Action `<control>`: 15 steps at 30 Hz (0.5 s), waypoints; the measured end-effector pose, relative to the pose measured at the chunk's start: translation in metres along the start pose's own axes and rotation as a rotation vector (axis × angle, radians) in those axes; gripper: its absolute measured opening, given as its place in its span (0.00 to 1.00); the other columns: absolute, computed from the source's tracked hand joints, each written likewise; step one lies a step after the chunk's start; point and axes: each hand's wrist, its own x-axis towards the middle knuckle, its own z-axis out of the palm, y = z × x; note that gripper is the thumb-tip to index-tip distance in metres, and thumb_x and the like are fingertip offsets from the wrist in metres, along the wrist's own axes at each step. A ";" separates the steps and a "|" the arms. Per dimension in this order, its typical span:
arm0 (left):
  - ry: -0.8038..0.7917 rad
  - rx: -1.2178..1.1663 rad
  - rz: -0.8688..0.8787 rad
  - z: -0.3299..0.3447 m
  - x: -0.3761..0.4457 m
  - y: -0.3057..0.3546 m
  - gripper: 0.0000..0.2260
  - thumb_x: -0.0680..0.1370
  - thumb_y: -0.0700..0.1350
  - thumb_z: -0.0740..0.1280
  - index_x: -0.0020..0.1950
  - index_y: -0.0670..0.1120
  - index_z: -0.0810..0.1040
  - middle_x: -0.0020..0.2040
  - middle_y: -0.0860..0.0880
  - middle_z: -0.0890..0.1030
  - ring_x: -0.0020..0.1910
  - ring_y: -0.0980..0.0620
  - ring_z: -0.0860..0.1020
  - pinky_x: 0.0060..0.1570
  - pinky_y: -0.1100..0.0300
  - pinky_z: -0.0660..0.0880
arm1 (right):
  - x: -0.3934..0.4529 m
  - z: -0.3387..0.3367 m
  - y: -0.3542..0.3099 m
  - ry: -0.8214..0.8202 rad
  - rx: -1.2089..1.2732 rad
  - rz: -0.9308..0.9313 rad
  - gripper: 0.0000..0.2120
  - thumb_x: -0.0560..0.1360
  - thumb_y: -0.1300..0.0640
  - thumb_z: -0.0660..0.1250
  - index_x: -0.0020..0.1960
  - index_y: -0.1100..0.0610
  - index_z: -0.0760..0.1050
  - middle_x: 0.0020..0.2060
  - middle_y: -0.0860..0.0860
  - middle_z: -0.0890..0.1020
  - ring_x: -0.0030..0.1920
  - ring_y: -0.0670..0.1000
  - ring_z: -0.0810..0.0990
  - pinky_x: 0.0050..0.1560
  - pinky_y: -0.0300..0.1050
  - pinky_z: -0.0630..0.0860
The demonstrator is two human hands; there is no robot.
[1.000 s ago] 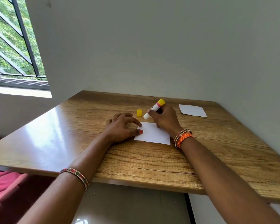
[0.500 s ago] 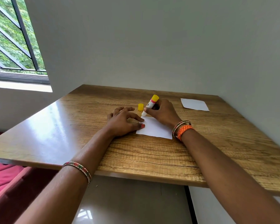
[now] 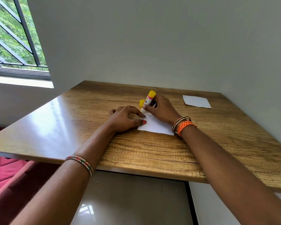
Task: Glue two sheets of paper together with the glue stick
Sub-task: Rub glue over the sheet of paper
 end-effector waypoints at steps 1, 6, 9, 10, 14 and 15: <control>-0.002 0.004 0.000 0.000 0.000 0.000 0.14 0.71 0.61 0.66 0.56 0.61 0.78 0.70 0.57 0.69 0.73 0.50 0.59 0.68 0.47 0.47 | 0.000 0.000 0.000 -0.005 -0.008 0.001 0.11 0.73 0.52 0.69 0.52 0.58 0.78 0.47 0.54 0.82 0.43 0.49 0.77 0.48 0.52 0.76; -0.007 0.020 -0.010 0.000 0.001 0.000 0.15 0.72 0.61 0.66 0.56 0.61 0.78 0.71 0.57 0.68 0.73 0.49 0.58 0.68 0.47 0.47 | 0.003 -0.002 0.000 -0.014 -0.064 0.008 0.13 0.73 0.51 0.68 0.53 0.58 0.77 0.46 0.55 0.82 0.44 0.53 0.78 0.48 0.55 0.77; -0.004 0.007 -0.013 0.000 0.001 0.000 0.13 0.72 0.61 0.66 0.55 0.62 0.78 0.71 0.57 0.68 0.73 0.50 0.58 0.68 0.47 0.47 | 0.002 -0.004 0.000 -0.019 -0.091 0.010 0.13 0.73 0.51 0.68 0.53 0.59 0.77 0.45 0.55 0.82 0.44 0.54 0.78 0.47 0.55 0.77; -0.003 0.003 -0.013 0.000 0.001 0.000 0.13 0.72 0.61 0.66 0.55 0.62 0.78 0.71 0.57 0.69 0.73 0.50 0.58 0.68 0.47 0.47 | 0.002 -0.005 -0.001 -0.019 -0.095 0.012 0.13 0.73 0.51 0.68 0.52 0.59 0.77 0.44 0.55 0.81 0.44 0.54 0.78 0.47 0.55 0.76; -0.006 -0.002 -0.010 0.000 0.001 0.000 0.12 0.72 0.61 0.66 0.54 0.62 0.78 0.70 0.56 0.69 0.73 0.49 0.59 0.69 0.46 0.47 | 0.001 -0.008 -0.001 -0.016 -0.097 0.022 0.12 0.73 0.51 0.68 0.52 0.58 0.77 0.43 0.52 0.80 0.43 0.52 0.77 0.47 0.53 0.76; -0.009 -0.001 -0.012 0.000 0.001 0.001 0.12 0.72 0.60 0.66 0.54 0.62 0.78 0.70 0.56 0.69 0.73 0.49 0.58 0.69 0.46 0.47 | 0.001 -0.009 -0.001 -0.018 -0.099 0.027 0.12 0.73 0.51 0.68 0.52 0.58 0.77 0.43 0.53 0.80 0.43 0.52 0.77 0.47 0.53 0.76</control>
